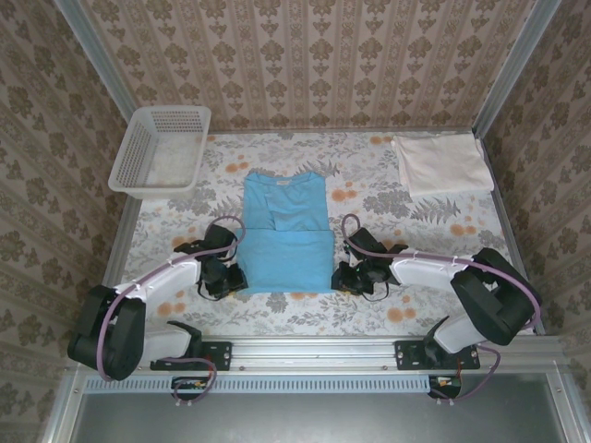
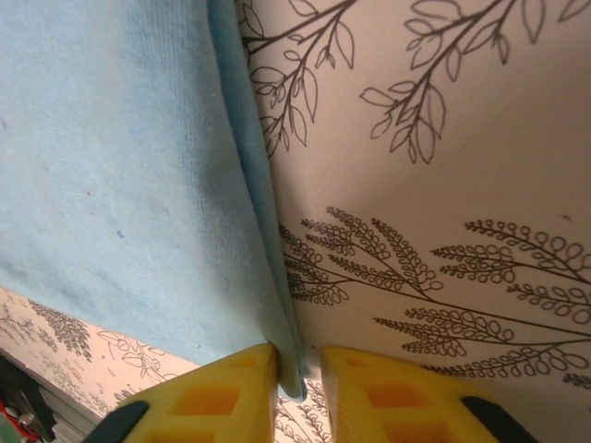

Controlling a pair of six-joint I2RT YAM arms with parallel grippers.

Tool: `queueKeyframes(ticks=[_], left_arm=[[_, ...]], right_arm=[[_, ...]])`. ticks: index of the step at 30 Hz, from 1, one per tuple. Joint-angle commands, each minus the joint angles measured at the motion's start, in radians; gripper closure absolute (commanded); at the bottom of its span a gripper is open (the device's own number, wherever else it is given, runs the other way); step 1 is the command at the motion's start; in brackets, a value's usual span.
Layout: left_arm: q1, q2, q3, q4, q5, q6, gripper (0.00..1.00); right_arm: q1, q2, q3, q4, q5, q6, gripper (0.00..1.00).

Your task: Fold and stack the t-shirts

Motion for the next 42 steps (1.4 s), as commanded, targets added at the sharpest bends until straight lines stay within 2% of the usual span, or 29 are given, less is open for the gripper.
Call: queueKeyframes(ticks=[1,3,5,8,9,13,18,23,27,35,38,42], left_arm=[[-0.001,0.002,-0.018,0.038,-0.015,-0.004,0.79],[-0.003,0.001,-0.013,0.034,-0.023,-0.002,0.81],[-0.005,0.002,-0.007,0.021,-0.035,0.002,0.90],[-0.009,-0.004,0.009,-0.013,-0.074,0.008,0.98],[-0.041,-0.005,0.014,-0.027,-0.088,0.010,1.00],[-0.124,-0.007,0.033,-0.077,-0.139,-0.007,1.00],[-0.242,-0.015,0.010,-0.108,-0.141,-0.056,1.00],[-0.331,-0.070,-0.033,-0.110,-0.095,-0.107,1.00],[-0.368,-0.139,-0.069,-0.111,-0.054,-0.119,1.00],[-0.364,-0.302,-0.041,-0.103,0.028,-0.143,1.00],[-0.334,-0.330,0.015,-0.090,0.054,-0.148,1.00],[-0.245,-0.326,0.101,-0.069,0.119,-0.162,1.00]], right_arm=[[0.029,0.051,0.013,0.068,0.015,-0.003,0.83],[0.029,0.053,0.019,0.056,0.018,-0.009,0.92],[0.029,0.054,0.025,0.030,0.030,-0.016,0.99],[0.029,0.055,0.037,-0.019,0.045,-0.036,1.00],[0.028,0.053,0.037,-0.029,0.049,-0.041,1.00],[0.027,0.026,0.030,-0.097,0.060,-0.071,1.00],[0.028,-0.080,-0.053,-0.160,0.049,-0.075,1.00],[0.036,-0.234,-0.183,-0.167,0.009,-0.027,1.00],[0.047,-0.378,-0.243,-0.225,-0.002,0.005,1.00],[0.047,-0.623,-0.243,-0.343,0.008,0.049,1.00],[0.044,-0.640,-0.207,-0.340,0.026,0.061,1.00],[0.018,-0.617,-0.122,-0.316,0.056,0.075,1.00]])
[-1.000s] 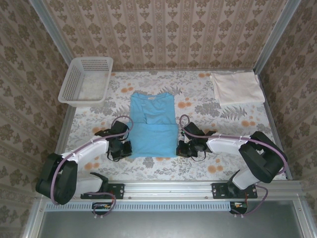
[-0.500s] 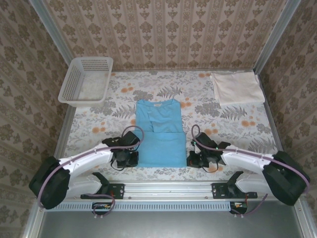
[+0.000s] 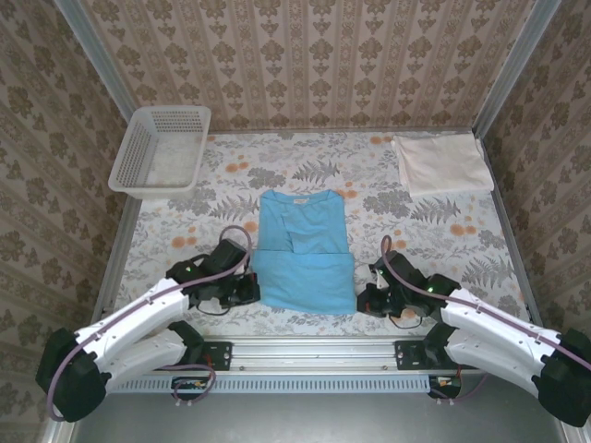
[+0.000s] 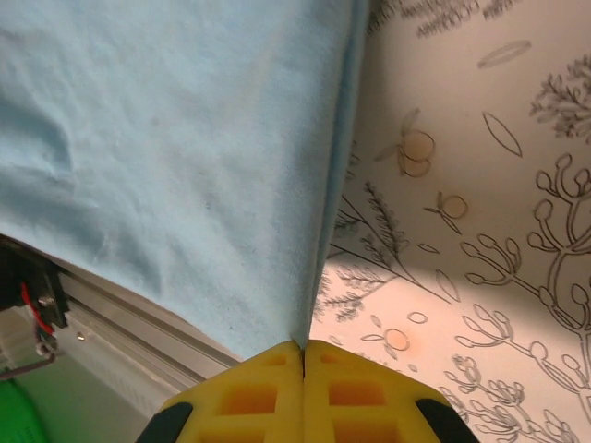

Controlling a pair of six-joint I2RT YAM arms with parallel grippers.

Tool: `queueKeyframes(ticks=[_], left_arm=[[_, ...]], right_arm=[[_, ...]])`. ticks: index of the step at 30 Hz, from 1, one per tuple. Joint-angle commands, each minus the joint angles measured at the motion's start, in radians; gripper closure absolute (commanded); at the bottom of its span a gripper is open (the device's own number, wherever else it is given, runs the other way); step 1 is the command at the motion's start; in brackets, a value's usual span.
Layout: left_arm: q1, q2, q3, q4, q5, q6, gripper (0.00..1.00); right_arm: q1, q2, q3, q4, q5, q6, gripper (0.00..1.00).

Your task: Fold and stack the t-shirts

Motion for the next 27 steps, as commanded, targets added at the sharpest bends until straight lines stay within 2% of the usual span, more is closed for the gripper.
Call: queueKeyframes(ticks=[1,5,10,16,20,23,24,25,26,27], left_arm=[[0.072,0.002,0.090,0.014,0.066,-0.030,1.00],[0.176,0.090,0.182,0.073,0.096,-0.001,1.00],[0.271,0.256,0.310,0.184,0.144,0.036,1.00],[0.367,0.511,0.517,0.237,0.182,0.066,1.00],[0.434,0.742,0.661,0.274,0.216,0.049,1.00],[0.491,0.944,0.802,0.300,0.269,0.018,0.94],[0.507,1.000,0.843,0.318,0.289,0.002,0.86],[0.520,1.067,0.902,0.310,0.291,-0.004,0.70],[0.535,1.124,0.970,0.268,0.281,-0.008,0.60],[0.545,1.165,1.009,0.259,0.277,-0.003,0.57]], right_arm=[[-0.031,0.017,0.100,-0.012,0.041,0.028,1.00],[-0.132,0.084,0.209,0.029,0.024,0.009,1.00],[-0.285,0.242,0.349,0.098,-0.072,-0.009,1.00],[-0.381,0.543,0.593,0.134,-0.156,-0.031,1.00],[-0.430,0.788,0.765,0.153,-0.132,-0.008,1.00],[-0.466,0.972,0.913,0.129,-0.118,0.001,1.00],[-0.478,1.025,0.965,0.112,-0.114,0.009,1.00],[-0.491,1.089,1.022,0.102,-0.122,0.018,1.00],[-0.504,1.149,1.084,0.081,-0.136,0.022,0.86],[-0.515,1.201,1.150,0.037,-0.138,0.022,0.71]])
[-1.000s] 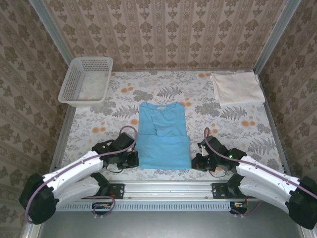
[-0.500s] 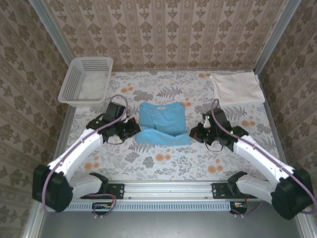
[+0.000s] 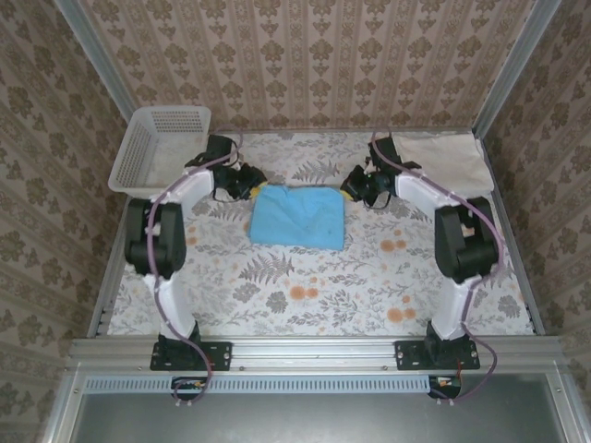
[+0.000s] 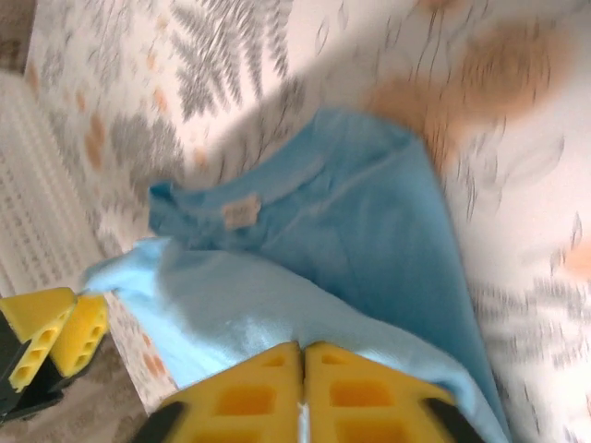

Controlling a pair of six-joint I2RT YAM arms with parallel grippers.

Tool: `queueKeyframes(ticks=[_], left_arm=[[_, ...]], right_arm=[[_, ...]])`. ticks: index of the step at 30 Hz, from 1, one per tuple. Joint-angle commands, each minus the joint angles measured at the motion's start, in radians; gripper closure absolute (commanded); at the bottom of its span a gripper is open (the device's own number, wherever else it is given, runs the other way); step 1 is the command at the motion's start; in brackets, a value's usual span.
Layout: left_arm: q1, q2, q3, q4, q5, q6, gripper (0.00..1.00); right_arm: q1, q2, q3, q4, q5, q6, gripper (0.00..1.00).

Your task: Fold and stack the t-shirts

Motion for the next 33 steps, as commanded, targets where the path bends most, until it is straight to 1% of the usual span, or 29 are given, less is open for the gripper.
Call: queueKeyframes(ticks=[1,2,3,4,6,7,9,12,13,15,16,17,18,20,21,23,25,29,33], left_arm=[[0.046,0.121,0.147,-0.035,0.021,-0.014,0.48],[0.057,0.136,0.173,-0.037,0.016,-0.021,0.39],[0.061,0.135,0.181,-0.016,0.020,-0.023,0.37],[0.060,0.119,0.189,-0.005,0.018,-0.013,0.37],[0.049,0.074,0.217,-0.046,-0.010,0.033,0.30],[0.040,0.047,0.223,-0.078,-0.037,0.059,0.28],[0.020,-0.015,0.202,-0.110,-0.080,0.100,0.27],[-0.028,-0.115,0.101,-0.113,-0.144,0.132,0.27],[-0.052,-0.146,0.058,-0.102,-0.162,0.139,0.28],[-0.098,-0.190,-0.021,-0.078,-0.184,0.141,0.34],[-0.122,-0.211,-0.062,-0.052,-0.190,0.141,0.39],[-0.148,-0.228,-0.097,-0.036,-0.206,0.138,0.44],[-0.173,-0.236,-0.118,-0.020,-0.214,0.141,0.47],[-0.223,-0.227,-0.138,-0.021,-0.244,0.172,0.55],[-0.259,-0.216,-0.140,-0.032,-0.257,0.183,0.57],[-0.291,-0.188,-0.167,-0.018,-0.258,0.198,0.60],[-0.302,-0.165,-0.218,0.031,-0.251,0.196,0.61],[-0.319,-0.135,-0.302,0.055,-0.282,0.235,0.62],[-0.328,-0.142,-0.427,0.128,-0.227,0.229,0.62]], right_arm=[[-0.040,0.152,0.193,-0.134,-0.028,0.016,0.57],[-0.046,0.182,0.246,-0.160,-0.029,-0.001,0.52],[-0.053,0.192,0.282,-0.201,-0.003,-0.016,0.50],[-0.058,0.181,0.295,-0.218,0.033,-0.025,0.45],[-0.061,0.127,0.261,-0.185,0.081,-0.037,0.41],[-0.060,0.102,0.248,-0.196,0.098,-0.044,0.40],[-0.049,0.041,0.183,-0.163,0.096,-0.057,0.41],[0.000,-0.091,-0.017,0.001,0.074,-0.055,0.47],[0.026,-0.129,-0.077,0.053,0.068,-0.057,0.50],[0.076,-0.159,-0.144,0.092,0.061,-0.054,0.60],[0.099,-0.156,-0.166,0.114,0.038,-0.050,0.66],[0.122,-0.148,-0.180,0.131,0.024,-0.045,0.69],[0.141,-0.138,-0.192,0.150,0.015,-0.041,0.72],[0.174,-0.108,-0.210,0.191,0.009,-0.028,0.79],[0.183,-0.090,-0.214,0.200,0.008,-0.021,0.82],[0.201,-0.054,-0.231,0.233,-0.003,0.001,0.85],[0.217,-0.034,-0.263,0.273,-0.001,0.018,0.88],[0.250,-0.019,-0.347,0.348,0.028,0.039,0.88],[0.271,-0.004,-0.418,0.362,0.049,0.025,0.89]])
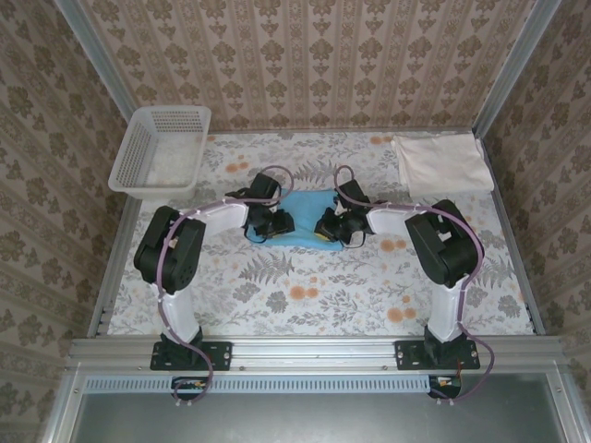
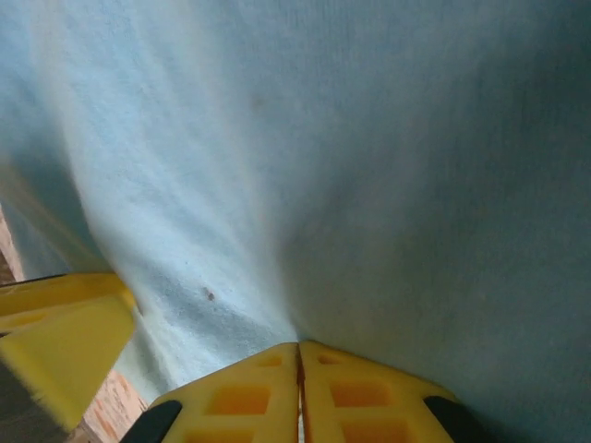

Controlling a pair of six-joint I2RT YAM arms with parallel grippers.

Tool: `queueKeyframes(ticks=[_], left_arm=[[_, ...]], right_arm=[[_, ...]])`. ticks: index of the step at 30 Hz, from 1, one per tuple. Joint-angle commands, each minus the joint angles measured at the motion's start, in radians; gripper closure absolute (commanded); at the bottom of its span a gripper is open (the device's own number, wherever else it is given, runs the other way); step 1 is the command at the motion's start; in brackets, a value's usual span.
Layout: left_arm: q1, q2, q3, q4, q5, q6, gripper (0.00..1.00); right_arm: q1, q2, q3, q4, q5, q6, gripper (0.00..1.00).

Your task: Fold and stack the t-shirts

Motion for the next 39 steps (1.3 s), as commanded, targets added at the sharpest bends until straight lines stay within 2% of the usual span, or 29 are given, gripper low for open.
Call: queueKeyframes(ticks=[1,8,15,18,20,21,25,27,30,35,39], left_arm=[[-0.019,-0.011,-0.095,0.048,0.019,0.034,0.62],[-0.127,-0.137,-0.342,0.081,0.017,-0.010,0.62],[-0.228,-0.358,-0.542,0.020,-0.072,-0.132,0.60],[-0.231,-0.484,-0.557,-0.067,-0.109,-0.146,0.58],[-0.228,-0.577,-0.529,-0.144,-0.152,-0.132,0.47],[-0.225,-0.621,-0.517,-0.159,-0.169,-0.122,0.45],[-0.142,-0.731,-0.456,-0.153,-0.164,-0.102,0.43],[-0.092,-0.720,-0.413,-0.123,-0.129,-0.086,0.44],[-0.042,-0.624,-0.300,-0.102,-0.070,-0.055,0.53],[-0.031,-0.378,-0.088,-0.087,0.018,0.013,0.70],[-0.022,-0.196,0.032,-0.119,0.027,0.067,0.76]], right_arm=[[0.025,0.020,-0.073,0.036,0.030,0.006,0.89],[0.108,-0.122,-0.315,0.062,0.129,-0.026,0.89],[0.201,-0.325,-0.566,0.106,0.249,0.040,0.88],[0.215,-0.413,-0.592,0.054,0.268,0.040,0.86],[0.215,-0.493,-0.586,0.003,0.296,0.035,0.83],[0.214,-0.530,-0.583,-0.016,0.315,0.034,0.80],[0.207,-0.711,-0.569,-0.042,0.448,0.057,0.69],[0.195,-0.736,-0.531,-0.045,0.493,0.035,0.65],[0.152,-0.665,-0.404,-0.076,0.459,-0.029,0.65],[0.096,-0.415,-0.164,-0.151,0.342,-0.100,0.72],[0.075,-0.233,-0.031,-0.189,0.264,-0.125,0.76]])
